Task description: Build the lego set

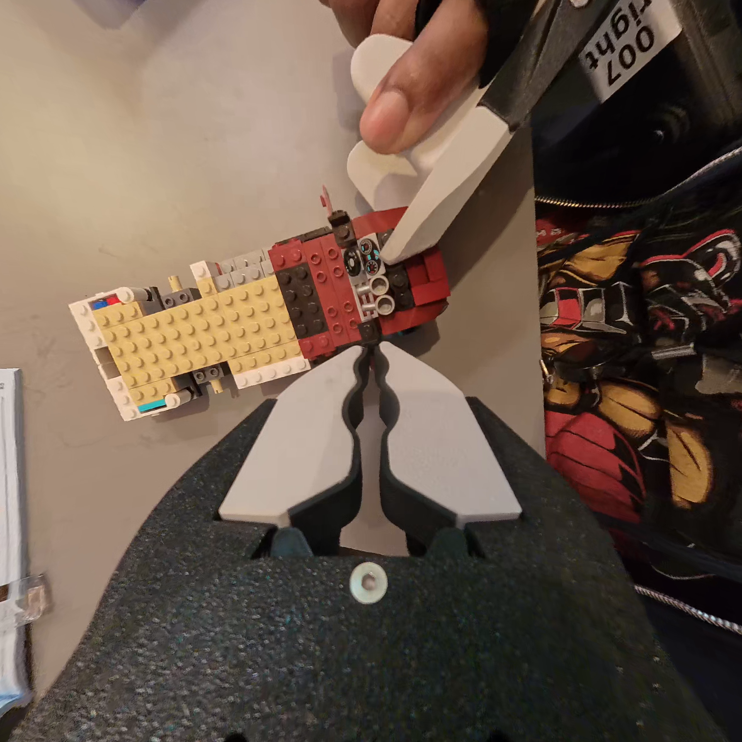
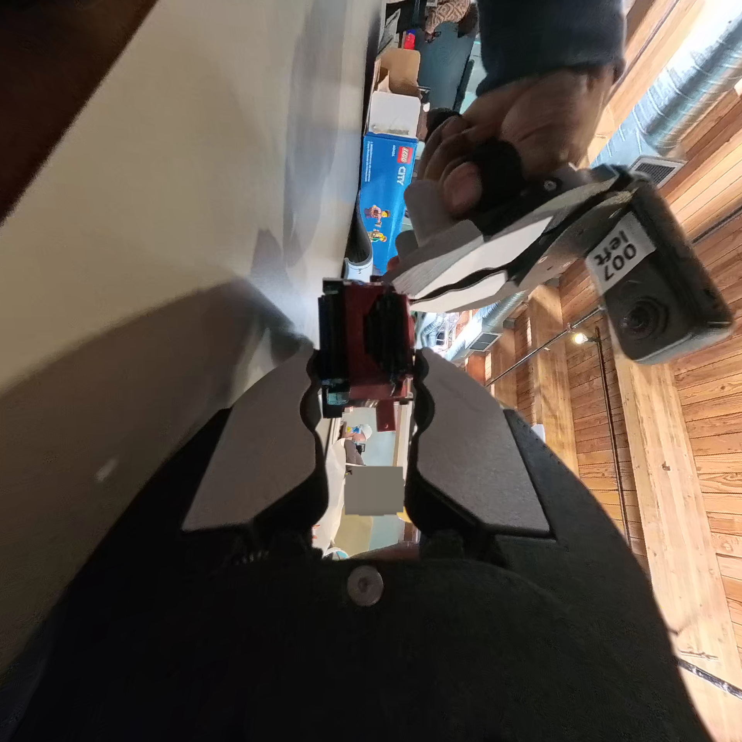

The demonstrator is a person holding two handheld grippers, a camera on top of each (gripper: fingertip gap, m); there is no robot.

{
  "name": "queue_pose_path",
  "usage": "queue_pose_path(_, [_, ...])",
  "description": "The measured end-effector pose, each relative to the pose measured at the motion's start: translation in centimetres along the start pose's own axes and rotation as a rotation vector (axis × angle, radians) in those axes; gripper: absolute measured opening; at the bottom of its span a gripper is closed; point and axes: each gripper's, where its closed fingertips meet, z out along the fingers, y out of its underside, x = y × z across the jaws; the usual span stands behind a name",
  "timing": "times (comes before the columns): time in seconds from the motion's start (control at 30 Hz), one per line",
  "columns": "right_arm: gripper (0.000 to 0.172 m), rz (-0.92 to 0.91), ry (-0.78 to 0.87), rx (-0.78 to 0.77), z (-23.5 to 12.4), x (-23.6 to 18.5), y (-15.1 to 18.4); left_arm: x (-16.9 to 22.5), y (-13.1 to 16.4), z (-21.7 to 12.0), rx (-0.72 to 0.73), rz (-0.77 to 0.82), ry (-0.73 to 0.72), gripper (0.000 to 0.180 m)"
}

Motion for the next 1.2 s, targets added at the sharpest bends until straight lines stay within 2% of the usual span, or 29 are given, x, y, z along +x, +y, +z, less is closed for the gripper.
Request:
queue_pose_path(0.1, [0.044,0.007,-0.011,-0.004,0.04,-0.09,0.12,-0.25,0.05,0.15,-0.042,0.081,-0.1,0.002])
queue_pose_path(0.2, [0.044,0.008,-0.015,-0.004,0.07,-0.13,0.16,-0.32,0.03,0.17,-0.044,0.089,-0.122,0.002])
queue_pose_path(0.53, [0.044,0.003,-0.025,-0.008,-0.03,-0.21,0.41,0.13,0.01,0.63,0.001,0.054,0.04,0.003])
queue_pose_path(0.73, [0.044,-0.005,-0.029,-0.011,0.0,-0.24,0.54,-0.02,-0.11,0.67,-0.035,0.072,0.054,0.003])
queue_pose_path(1.07, [0.044,-0.007,-0.026,-0.006,0.06,-0.18,0.51,0.2,-0.05,0.57,-0.072,0.072,0.222,0.004])
queue_pose_path(1.2, [0.044,0.027,0.008,-0.018,0.13,0.57,0.89,-0.04,-0.65,-0.06,-0.011,0.06,0.238,0.007])
